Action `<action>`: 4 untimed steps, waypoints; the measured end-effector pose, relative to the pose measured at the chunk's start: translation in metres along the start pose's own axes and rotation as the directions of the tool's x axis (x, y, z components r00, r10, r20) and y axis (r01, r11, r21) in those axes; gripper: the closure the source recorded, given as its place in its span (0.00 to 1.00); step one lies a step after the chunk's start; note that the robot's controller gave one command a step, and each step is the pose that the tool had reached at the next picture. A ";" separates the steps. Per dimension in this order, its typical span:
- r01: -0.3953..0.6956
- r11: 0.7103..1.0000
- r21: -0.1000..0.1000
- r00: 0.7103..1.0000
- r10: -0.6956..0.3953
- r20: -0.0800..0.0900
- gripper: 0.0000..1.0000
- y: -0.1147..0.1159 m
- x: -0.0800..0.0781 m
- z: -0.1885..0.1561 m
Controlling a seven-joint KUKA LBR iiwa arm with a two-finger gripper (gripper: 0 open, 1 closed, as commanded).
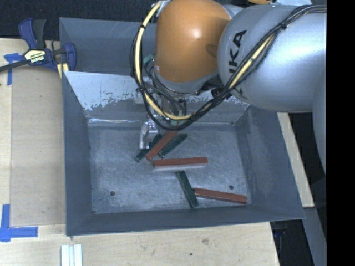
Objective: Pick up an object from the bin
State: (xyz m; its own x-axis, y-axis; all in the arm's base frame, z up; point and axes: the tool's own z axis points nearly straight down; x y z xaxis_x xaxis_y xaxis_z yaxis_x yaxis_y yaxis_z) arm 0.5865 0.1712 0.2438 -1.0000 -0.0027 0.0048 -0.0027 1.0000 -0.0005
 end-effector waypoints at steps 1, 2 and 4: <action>-0.003 1.000 -0.002 1.000 0.003 0.008 0.00 -0.001 -0.002 -0.005; 0.090 0.996 -0.001 0.996 -0.090 0.009 0.00 -0.050 0.008 0.017; 0.267 0.964 0.000 0.963 -0.267 0.029 1.00 -0.074 -0.005 0.156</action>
Offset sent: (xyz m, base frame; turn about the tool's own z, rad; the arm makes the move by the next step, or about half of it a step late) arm -0.0137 -0.0789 -0.0292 -0.1324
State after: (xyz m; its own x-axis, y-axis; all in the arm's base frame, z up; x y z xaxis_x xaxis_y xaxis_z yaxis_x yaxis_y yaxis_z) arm 0.5907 0.0976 0.0876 -0.9626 -0.2700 -0.0244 -0.2701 0.9628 0.0008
